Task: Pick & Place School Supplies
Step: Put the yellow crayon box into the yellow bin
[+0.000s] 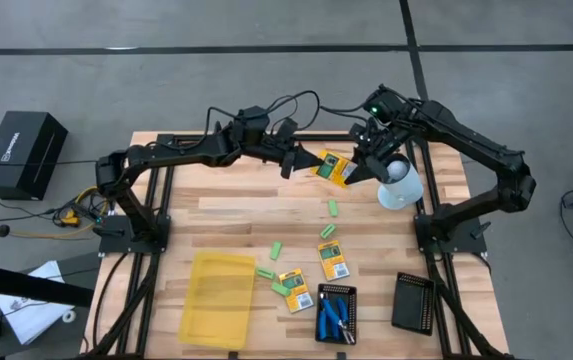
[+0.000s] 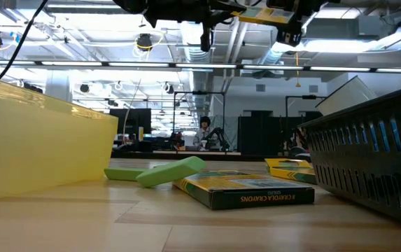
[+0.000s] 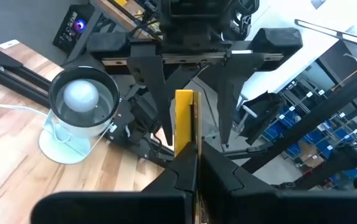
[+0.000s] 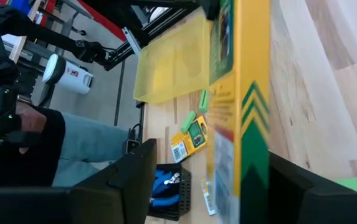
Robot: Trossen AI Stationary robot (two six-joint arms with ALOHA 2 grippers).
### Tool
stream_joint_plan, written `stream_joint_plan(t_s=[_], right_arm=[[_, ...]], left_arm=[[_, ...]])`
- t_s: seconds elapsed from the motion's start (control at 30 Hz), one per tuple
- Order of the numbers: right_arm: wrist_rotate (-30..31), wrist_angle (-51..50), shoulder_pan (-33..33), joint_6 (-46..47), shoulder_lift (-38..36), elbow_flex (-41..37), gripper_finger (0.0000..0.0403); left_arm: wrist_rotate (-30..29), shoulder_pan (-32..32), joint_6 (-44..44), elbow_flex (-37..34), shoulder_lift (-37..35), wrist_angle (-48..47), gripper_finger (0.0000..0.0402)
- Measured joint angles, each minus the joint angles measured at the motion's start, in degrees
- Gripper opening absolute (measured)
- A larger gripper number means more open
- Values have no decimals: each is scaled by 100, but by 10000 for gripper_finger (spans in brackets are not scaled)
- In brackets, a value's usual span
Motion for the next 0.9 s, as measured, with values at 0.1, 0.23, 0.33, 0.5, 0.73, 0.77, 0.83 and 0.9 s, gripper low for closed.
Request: stream_joint_plan(t_s=[0.1,0.23,0.33,0.5,0.73,0.77,0.83,0.9], right_arm=[[19,104,-7,21,0,0,189],[37,198,-53,54,0,0,142],[42,202,-89,-11,0,0,90],[85,194,-92,-191,0,0,21],[83,178,-97,-306,0,0,21],[83,169,-112,-308,0,0,21],[75,99,-147,-328,0,0,21],[41,-6,-165,-370,0,-2,21]], left_arm=[[2,0,-2,0,0,15,0],[1,0,-11,0,0,41,0],[1,0,-17,0,0,46,0],[11,0,-23,0,0,73,0],[9,0,175,-2,0,76,1],[7,0,284,-2,0,76,3],[10,47,452,-4,0,72,10],[12,138,468,-7,0,73,23]])
